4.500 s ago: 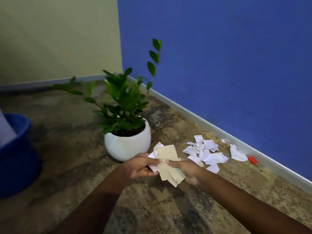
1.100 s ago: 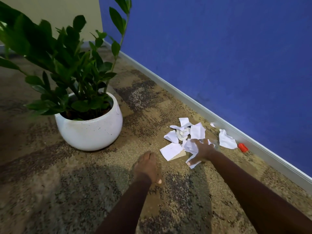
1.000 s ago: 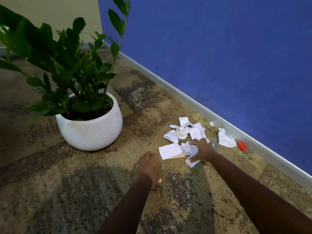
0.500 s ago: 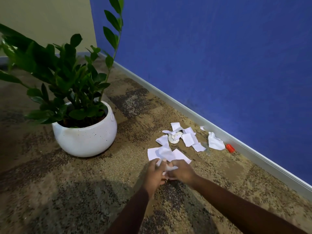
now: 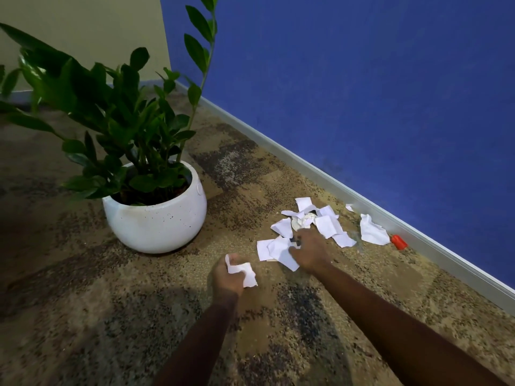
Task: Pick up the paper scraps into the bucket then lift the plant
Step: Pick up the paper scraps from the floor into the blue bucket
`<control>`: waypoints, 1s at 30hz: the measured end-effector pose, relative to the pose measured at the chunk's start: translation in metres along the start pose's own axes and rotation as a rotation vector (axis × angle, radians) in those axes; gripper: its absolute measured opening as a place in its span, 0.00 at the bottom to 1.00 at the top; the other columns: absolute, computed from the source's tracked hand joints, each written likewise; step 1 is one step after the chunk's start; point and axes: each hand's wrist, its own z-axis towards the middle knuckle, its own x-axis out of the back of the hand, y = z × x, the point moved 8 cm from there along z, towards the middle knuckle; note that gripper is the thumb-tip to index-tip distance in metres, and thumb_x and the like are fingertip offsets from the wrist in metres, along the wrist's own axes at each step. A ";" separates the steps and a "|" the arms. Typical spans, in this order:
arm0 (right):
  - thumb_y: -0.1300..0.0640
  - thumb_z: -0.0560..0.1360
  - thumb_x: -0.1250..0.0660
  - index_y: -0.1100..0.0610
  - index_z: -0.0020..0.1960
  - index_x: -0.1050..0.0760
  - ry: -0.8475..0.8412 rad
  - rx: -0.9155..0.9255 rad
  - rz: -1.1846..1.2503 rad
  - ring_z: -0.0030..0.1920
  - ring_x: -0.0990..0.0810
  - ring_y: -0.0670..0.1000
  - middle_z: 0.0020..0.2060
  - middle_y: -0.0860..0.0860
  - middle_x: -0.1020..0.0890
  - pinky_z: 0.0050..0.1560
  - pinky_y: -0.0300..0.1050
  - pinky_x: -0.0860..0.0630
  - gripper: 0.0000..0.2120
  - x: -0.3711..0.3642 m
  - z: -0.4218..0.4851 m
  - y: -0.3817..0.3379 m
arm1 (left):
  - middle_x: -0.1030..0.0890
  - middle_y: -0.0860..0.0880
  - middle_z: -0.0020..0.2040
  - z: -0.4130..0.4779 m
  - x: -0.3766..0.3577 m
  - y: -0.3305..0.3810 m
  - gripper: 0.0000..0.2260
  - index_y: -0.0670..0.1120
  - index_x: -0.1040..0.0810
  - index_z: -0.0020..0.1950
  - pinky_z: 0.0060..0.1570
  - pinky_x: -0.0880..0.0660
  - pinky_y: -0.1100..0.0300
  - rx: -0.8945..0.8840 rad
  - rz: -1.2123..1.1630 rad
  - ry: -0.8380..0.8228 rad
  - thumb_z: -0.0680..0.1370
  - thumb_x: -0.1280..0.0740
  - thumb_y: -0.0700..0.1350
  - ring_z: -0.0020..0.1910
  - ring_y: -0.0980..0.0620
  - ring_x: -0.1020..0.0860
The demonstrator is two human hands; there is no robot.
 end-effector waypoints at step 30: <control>0.67 0.70 0.35 0.58 0.54 0.27 -0.175 0.584 0.117 0.56 0.29 0.49 0.54 0.52 0.26 0.53 0.42 0.29 0.13 -0.029 -0.097 -0.104 | 0.19 0.47 0.30 -0.023 -0.007 -0.005 0.21 0.45 0.25 0.39 0.32 0.24 0.59 0.420 -0.430 -0.328 0.80 0.45 0.58 0.36 0.49 0.24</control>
